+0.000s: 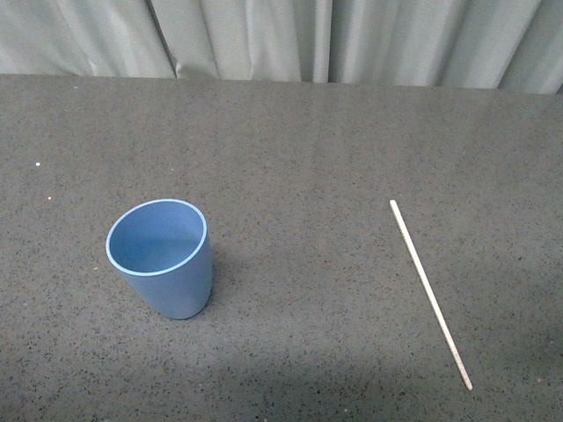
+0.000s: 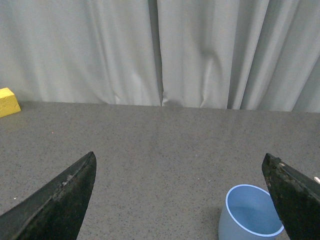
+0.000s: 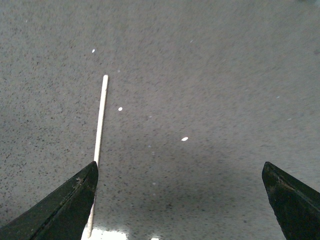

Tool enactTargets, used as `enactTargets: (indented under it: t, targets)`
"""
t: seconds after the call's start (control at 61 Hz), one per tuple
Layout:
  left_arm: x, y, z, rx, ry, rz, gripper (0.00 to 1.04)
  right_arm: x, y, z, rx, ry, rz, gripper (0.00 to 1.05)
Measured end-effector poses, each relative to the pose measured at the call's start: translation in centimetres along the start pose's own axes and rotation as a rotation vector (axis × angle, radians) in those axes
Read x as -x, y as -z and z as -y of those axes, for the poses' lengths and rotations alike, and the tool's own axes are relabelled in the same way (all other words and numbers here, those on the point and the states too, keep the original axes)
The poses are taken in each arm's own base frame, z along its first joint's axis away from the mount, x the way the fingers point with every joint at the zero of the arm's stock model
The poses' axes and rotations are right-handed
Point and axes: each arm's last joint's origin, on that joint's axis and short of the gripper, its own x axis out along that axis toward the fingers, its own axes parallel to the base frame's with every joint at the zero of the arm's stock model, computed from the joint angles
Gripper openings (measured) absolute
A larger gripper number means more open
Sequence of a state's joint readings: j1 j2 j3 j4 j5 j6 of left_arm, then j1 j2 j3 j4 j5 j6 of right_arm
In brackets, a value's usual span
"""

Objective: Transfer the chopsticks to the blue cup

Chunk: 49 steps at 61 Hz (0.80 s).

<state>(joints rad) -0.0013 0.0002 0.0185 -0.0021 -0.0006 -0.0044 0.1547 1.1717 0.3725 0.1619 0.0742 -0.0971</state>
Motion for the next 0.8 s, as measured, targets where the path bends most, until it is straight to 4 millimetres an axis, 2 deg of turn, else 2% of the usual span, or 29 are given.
enactTargets:
  t: [0.295,0.393,0.541,0.803]
  targets:
    - [0.0,0.0,0.0,0.000,-0.001,0.000,0.98,-8.6,-0.4,-2.0,-0.090,-0.067,-0.281,0.95]
    - [0.0,0.0,0.0,0.000,0.000,0.000,0.98,-10.6,-0.2,-2.8,-0.117,-0.089,-0.355,0.95]
    - [0.0,0.0,0.0,0.000,0.000,0.000,0.98,-12.5,0.4,-4.1,-0.137,-0.104,-0.458,0.95]
    - [0.0,0.0,0.0,0.000,0.000,0.000,0.98,-13.8,1.5,-5.8,-0.125,-0.105,-0.594,0.95]
